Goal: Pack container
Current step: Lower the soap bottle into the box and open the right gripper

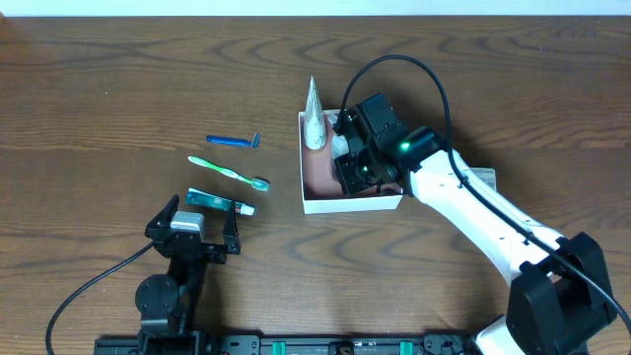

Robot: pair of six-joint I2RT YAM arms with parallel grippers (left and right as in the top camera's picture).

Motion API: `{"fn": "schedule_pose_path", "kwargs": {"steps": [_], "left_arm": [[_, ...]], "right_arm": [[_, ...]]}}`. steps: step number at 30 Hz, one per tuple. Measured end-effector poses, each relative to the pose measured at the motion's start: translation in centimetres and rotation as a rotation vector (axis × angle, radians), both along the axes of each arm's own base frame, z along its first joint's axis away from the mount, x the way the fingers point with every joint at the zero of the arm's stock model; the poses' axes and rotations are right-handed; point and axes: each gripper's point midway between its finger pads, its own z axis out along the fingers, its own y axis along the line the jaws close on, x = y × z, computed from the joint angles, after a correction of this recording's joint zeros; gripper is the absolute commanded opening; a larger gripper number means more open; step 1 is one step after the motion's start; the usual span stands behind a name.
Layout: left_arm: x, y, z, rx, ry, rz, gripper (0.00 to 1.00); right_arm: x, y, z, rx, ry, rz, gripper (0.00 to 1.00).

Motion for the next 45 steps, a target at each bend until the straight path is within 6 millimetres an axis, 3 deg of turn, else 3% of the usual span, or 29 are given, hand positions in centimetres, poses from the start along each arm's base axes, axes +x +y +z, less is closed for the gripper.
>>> {"fn": "schedule_pose_path", "kwargs": {"steps": [8, 18, 45], "left_arm": [[0.0, 0.0, 0.0, 0.000, 0.000, 0.000, 0.98], [0.0, 0.0, 0.0, 0.000, 0.000, 0.000, 0.98], [0.0, 0.0, 0.0, 0.000, 0.000, 0.000, 0.98]], "right_arm": [[0.3, -0.2, -2.0, 0.011, -0.025, -0.038, 0.01], [1.9, -0.4, -2.5, 0.012, -0.103, -0.085, 0.01], [5.4, -0.9, -0.9, -0.003, -0.269, -0.174, 0.01]]}}
